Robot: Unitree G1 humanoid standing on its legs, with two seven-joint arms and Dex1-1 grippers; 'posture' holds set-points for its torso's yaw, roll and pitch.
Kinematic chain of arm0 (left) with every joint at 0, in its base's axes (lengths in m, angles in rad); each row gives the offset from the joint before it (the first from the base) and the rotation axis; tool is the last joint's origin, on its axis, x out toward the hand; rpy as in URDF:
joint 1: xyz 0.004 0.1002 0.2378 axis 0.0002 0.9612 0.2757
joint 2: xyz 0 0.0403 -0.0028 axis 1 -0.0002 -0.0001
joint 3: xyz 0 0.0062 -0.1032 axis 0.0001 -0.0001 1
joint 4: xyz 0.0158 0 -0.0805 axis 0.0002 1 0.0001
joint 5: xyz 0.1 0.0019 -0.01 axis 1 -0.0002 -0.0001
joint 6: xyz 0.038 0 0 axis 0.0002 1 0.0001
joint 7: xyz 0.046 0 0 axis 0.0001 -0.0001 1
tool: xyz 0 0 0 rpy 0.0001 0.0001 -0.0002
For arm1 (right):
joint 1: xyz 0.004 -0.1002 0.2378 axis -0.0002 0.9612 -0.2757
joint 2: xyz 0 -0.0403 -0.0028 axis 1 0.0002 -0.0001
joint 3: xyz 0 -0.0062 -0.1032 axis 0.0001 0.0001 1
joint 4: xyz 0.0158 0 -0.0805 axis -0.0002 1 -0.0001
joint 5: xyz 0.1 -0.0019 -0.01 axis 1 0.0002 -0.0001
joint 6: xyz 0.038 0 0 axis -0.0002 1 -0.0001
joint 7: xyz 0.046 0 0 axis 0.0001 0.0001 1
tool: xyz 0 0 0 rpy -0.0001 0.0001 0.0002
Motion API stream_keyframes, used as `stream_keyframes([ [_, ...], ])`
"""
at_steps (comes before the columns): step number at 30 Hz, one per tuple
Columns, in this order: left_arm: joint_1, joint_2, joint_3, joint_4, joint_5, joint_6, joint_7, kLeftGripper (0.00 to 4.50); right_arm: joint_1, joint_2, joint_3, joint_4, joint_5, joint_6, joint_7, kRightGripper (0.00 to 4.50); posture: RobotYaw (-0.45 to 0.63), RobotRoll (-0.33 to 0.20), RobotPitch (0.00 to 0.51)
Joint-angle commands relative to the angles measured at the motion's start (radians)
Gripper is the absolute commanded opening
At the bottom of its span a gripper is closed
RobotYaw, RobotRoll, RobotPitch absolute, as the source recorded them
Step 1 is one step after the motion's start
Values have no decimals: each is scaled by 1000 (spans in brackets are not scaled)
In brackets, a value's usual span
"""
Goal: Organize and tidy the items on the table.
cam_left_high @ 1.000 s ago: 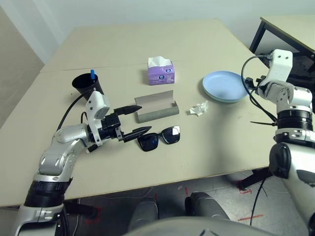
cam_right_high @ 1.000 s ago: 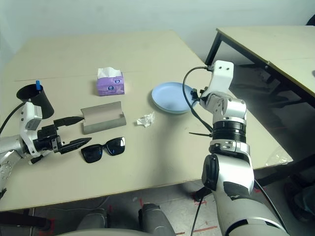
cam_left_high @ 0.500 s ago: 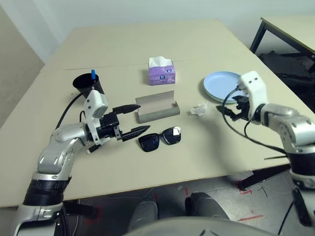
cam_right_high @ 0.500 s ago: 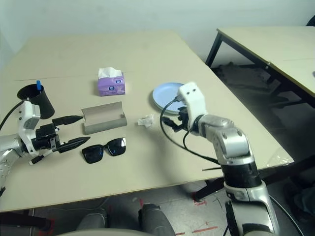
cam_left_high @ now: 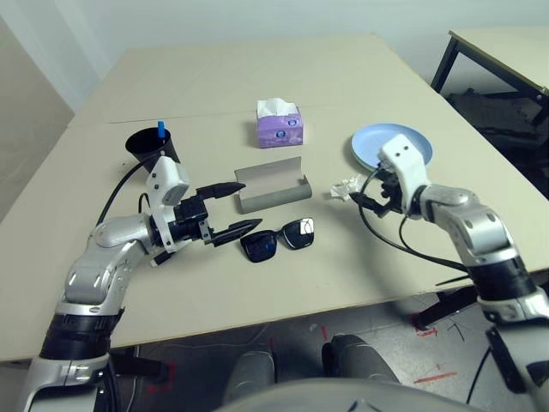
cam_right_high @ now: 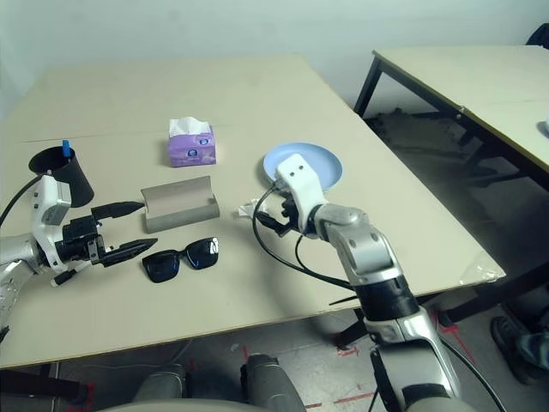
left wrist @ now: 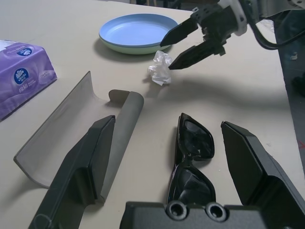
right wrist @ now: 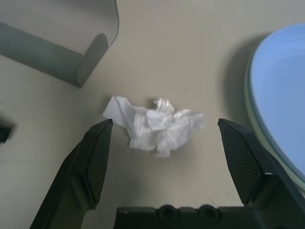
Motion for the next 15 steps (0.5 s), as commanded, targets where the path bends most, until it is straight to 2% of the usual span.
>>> stream_keyframes([
  [1, 11, 7, 6, -22, 11, -1, 9, 4500, -29, 15, 25, 59, -18, 35, 12, 4440, -37, 0, 63],
  [7, 27, 5, 9, -37, 11, -9, 20, 4500, -48, -1, 40, 103, -47, 150, 2, 4440, -31, 0, 61],
  [10, 31, 3, 9, -38, 11, -15, 22, 4500, -59, -10, 38, 99, -54, 207, -7, 3503, -32, 0, 60],
  [15, 31, -3, 2, -25, 15, -31, 19, 4500, -92, 1, -1, 82, -44, 209, -21, 1586, -38, 0, 59],
])
